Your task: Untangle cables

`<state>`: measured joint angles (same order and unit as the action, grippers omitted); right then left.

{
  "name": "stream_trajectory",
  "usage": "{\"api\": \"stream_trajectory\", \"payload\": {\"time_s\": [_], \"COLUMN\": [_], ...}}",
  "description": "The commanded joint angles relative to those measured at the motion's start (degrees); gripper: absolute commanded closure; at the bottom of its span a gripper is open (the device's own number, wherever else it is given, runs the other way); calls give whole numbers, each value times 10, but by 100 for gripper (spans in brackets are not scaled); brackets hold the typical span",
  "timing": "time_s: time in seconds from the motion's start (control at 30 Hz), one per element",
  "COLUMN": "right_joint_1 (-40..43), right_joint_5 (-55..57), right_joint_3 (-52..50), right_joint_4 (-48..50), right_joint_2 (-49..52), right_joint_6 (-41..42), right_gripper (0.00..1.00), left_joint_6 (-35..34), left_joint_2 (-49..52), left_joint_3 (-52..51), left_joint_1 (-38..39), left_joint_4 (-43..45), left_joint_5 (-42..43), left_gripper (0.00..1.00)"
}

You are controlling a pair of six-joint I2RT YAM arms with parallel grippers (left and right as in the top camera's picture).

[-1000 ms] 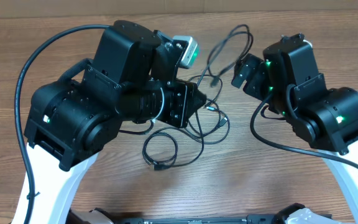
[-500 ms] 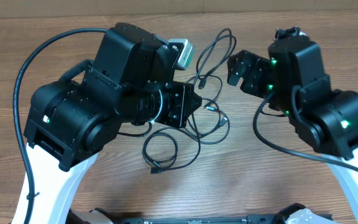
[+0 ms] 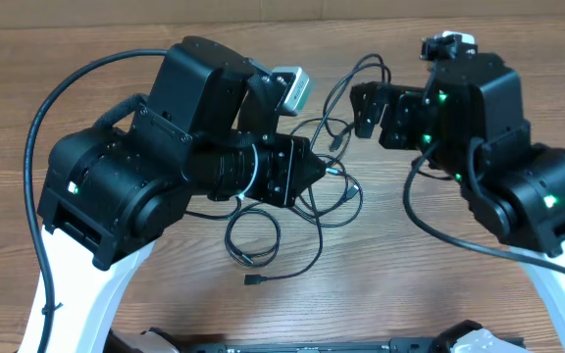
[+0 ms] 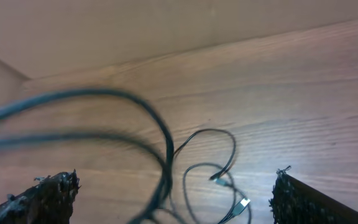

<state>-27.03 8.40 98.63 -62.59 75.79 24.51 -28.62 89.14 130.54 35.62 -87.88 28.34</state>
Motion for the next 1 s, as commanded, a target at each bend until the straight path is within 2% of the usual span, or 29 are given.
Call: {"api": "stream_trajectory", "payload": {"time_s": [0.0,0.3,0.4,0.63,0.77,0.97], "right_joint_1": [2,1,1,1,1,1], "right_joint_5": [54,58,60,62,15,23], "right_joint_3": [8,9,9,8,8,8], "right_joint_4": [13,21,21,21,21,22], "right_joint_2": [4,-19,-22,-19,-17,-14], "right_joint_6": [-21,-27,-52,-53,-73,-86], "right_gripper": [0,0,0,0,0,0], "left_joint_6": [-6,-62,-62,-61,-61,-61], "left_joint_2": [-3,-3,-3,-3,-3,-3], "left_joint_3": [10,10,10,10,10,10], "left_joint_1": [0,0,0,0,0,0], "left_joint_4": [-4,-7,-5,-1,7,2], "left_joint_5": [5,-86,-84,-54,-19,-17], "left_gripper": [96,96,96,96,95,96]}}
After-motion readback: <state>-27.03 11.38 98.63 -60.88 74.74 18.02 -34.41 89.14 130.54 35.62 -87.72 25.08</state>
